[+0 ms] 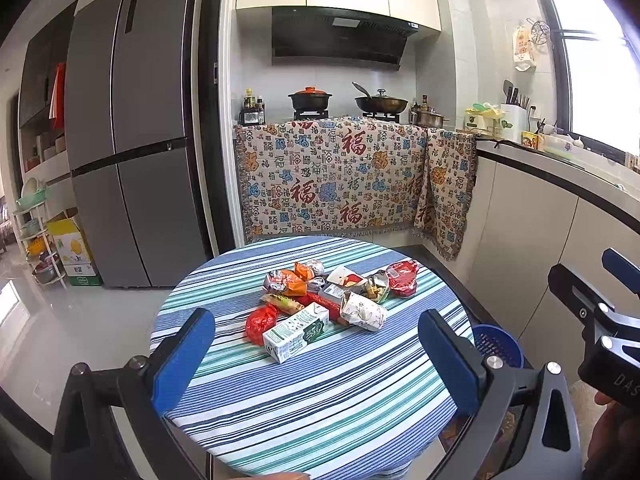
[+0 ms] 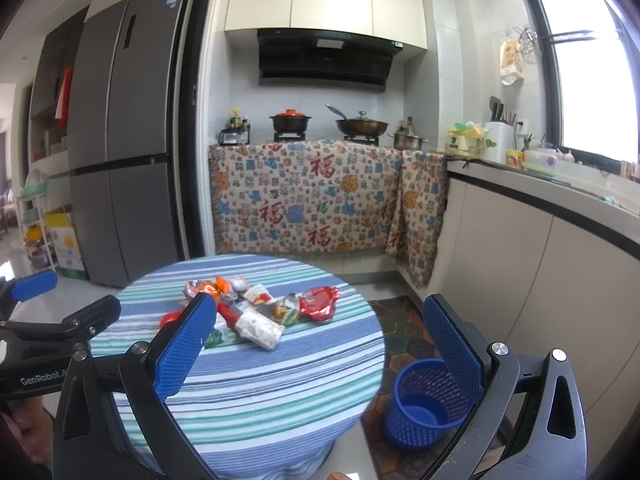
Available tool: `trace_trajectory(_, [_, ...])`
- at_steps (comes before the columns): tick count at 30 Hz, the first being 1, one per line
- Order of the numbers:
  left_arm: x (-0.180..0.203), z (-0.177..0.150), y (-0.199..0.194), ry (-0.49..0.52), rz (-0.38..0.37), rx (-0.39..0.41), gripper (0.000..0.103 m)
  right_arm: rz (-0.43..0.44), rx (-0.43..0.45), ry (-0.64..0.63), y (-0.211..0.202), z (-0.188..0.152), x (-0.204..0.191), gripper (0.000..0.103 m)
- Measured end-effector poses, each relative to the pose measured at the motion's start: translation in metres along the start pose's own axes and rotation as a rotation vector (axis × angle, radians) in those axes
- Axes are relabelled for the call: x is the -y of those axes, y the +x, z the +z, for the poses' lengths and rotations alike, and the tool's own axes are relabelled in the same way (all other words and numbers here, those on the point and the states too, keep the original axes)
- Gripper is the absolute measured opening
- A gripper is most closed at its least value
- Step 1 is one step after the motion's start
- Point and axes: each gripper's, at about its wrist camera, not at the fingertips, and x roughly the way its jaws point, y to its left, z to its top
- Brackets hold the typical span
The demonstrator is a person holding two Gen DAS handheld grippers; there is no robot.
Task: Collect trash
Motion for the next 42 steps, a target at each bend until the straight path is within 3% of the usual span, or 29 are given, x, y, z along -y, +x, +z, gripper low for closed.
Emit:
trace_trajectory(27, [0.002,0.001,0.000,0.010,0.003,-0.006,0.103,0.001,-0.006,0.006,0.002,-0.001,0.002,0.103])
trace_trajectory(42, [-0.016,-0.003,0.016,-0.004,-0.006,-0.037,0.103,0.001,-0.013,0.007,0.008,-0.003,0.004,0.103])
